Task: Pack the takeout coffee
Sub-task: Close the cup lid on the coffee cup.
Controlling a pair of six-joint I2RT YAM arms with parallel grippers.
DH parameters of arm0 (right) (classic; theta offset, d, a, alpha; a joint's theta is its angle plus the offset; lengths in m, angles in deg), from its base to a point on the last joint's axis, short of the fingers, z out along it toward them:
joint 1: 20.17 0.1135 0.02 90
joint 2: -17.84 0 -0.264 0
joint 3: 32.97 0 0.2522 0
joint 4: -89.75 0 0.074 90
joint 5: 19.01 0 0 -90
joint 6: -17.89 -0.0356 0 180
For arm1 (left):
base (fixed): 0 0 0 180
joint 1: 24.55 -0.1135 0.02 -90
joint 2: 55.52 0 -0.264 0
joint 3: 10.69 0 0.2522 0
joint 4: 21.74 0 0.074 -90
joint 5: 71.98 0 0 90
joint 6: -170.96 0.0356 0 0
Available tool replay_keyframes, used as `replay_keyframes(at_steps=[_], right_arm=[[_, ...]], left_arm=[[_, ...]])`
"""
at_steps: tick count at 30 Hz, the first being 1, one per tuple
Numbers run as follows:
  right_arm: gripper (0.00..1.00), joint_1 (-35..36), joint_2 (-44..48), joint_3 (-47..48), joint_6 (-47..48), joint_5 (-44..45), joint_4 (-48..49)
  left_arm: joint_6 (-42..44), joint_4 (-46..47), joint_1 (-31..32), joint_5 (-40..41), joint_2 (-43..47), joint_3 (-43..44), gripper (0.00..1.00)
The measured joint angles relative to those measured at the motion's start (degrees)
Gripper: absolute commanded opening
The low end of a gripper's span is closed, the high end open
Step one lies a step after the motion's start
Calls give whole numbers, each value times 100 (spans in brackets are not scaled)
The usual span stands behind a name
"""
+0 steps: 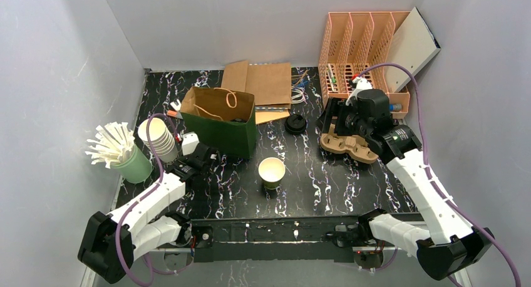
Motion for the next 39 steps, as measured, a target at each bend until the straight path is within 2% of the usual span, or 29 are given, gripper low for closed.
replay_keyframes(at_steps=[10,25,33,37,39], right_arm=[[84,0,11,-13,0,-2,0],[84,0,94,-94,0,2,4],[84,0,160,-136,-2,2,22],[84,0,168,-192,0,2,20],[84,0,177,-201,0,2,24]], left_arm=[[-7,433,-131,9,-129,-142,17],[24,496,-153,15,-297,-142,16],[31,498,-162,57,-326,-142,9],[31,498,-186,59,-328,-142,0],[35,492,-190,61,-326,-142,0]])
